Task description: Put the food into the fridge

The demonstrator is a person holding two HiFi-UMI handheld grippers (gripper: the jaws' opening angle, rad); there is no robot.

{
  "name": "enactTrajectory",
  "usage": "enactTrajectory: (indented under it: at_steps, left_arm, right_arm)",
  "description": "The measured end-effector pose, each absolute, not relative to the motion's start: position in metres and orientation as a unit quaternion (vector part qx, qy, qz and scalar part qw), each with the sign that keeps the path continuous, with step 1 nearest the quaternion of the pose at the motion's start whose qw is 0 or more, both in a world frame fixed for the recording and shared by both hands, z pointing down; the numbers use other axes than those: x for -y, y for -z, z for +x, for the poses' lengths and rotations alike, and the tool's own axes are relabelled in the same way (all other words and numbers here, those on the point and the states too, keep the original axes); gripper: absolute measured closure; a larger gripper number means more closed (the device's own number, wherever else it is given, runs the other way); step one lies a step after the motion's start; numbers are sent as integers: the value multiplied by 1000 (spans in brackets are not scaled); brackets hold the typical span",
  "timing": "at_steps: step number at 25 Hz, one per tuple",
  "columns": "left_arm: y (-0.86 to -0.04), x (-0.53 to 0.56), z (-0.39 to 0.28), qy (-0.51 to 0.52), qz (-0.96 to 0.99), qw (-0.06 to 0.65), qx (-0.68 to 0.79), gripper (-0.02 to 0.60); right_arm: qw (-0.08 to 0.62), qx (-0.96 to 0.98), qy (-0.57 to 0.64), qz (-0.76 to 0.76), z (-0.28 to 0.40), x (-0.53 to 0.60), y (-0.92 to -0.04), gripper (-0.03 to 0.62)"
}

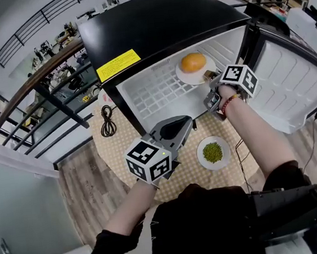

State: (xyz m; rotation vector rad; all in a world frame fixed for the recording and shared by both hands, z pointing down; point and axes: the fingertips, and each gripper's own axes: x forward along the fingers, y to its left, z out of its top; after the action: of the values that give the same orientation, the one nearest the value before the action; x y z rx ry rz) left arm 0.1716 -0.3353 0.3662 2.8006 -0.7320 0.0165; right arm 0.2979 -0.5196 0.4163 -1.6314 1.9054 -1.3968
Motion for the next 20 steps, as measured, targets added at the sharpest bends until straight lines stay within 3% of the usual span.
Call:
enactTrajectory:
  at_steps: [7,20]
  left_arm:
    - [-366,335,164,-5,958,119,259,569]
    - [-370,336,154,2,955,125,270,569]
  right_arm:
    - [74,-672,438,-593,297,524,-413,533]
    - [23,-684,402,-608,295,533,-417,505]
